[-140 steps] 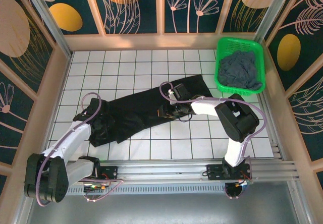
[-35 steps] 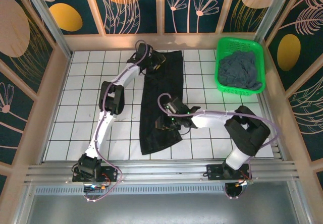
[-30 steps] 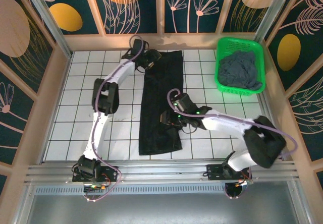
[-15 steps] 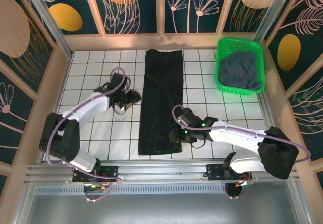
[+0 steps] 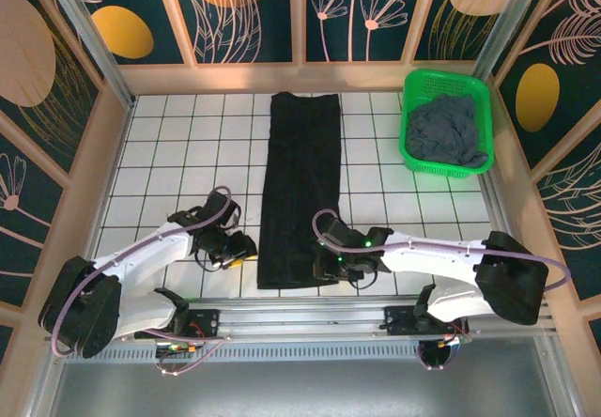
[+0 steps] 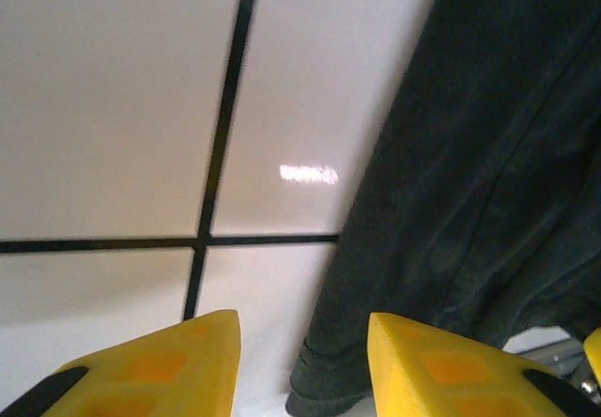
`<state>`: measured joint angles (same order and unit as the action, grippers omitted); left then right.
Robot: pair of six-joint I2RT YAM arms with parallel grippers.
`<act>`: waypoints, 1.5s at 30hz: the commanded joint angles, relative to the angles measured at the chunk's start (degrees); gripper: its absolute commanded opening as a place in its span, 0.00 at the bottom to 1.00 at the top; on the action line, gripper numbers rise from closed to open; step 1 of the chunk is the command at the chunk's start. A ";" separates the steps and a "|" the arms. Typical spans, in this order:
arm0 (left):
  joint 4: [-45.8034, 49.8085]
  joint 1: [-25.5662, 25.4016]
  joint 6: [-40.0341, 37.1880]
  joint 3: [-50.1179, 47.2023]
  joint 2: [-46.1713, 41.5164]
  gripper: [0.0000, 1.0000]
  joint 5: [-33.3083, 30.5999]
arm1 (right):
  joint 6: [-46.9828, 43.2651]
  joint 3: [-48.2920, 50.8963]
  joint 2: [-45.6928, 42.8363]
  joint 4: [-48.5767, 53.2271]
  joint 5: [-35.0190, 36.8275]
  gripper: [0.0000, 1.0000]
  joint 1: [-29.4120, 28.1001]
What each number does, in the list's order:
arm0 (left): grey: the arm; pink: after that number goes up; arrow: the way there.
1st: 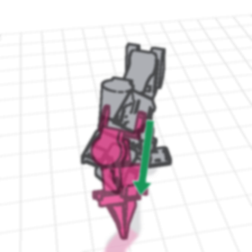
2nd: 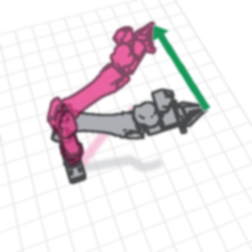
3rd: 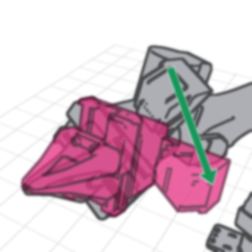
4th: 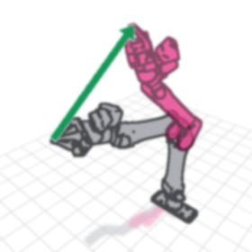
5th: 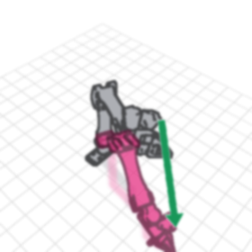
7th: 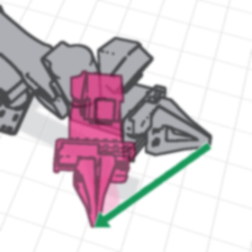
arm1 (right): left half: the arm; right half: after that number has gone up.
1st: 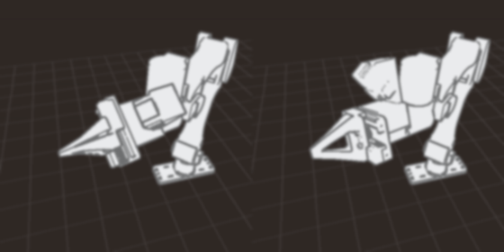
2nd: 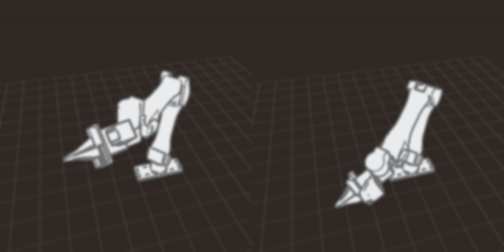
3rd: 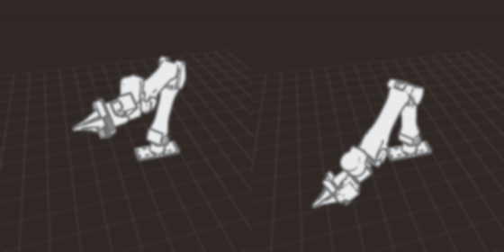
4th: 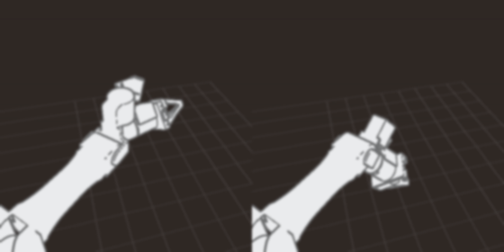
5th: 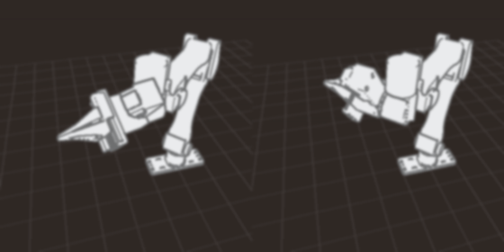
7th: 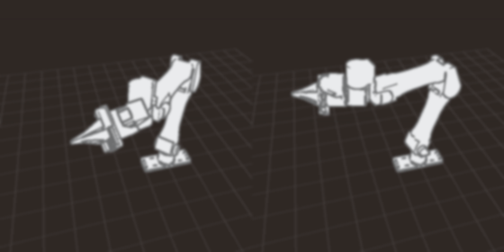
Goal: Fold and stack the t-shirts
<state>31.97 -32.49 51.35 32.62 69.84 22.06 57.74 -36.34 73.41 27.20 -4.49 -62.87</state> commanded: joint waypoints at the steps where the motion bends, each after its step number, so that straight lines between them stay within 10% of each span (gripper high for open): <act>1: -1.88 -2.92 1.66 -0.24 1.42 0.40 1.81 | 8.69 2.35 -6.75 6.19 6.07 0.51 -1.08; 12: -6.01 -6.31 1.47 -0.83 6.39 0.46 1.80 | 5.90 -0.32 -0.02 -2.64 5.71 0.52 -1.29; 23: -13.07 -11.28 4.17 -0.81 12.67 0.43 3.67 | 8.85 -2.13 9.58 -0.01 2.93 0.12 -2.42; 32: -13.95 -13.21 4.62 -0.11 13.81 0.00 4.76 | 11.69 0.56 2.66 2.12 1.85 0.00 -4.95; 45: -0.23 -11.74 4.41 8.53 3.47 0.00 -0.52 | 10.23 -6.13 -2.38 8.98 5.19 0.00 -0.18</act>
<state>28.14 -45.15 55.79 37.39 75.29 23.09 69.10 -39.07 72.86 32.36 -1.37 -65.65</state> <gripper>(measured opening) 0.053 0.052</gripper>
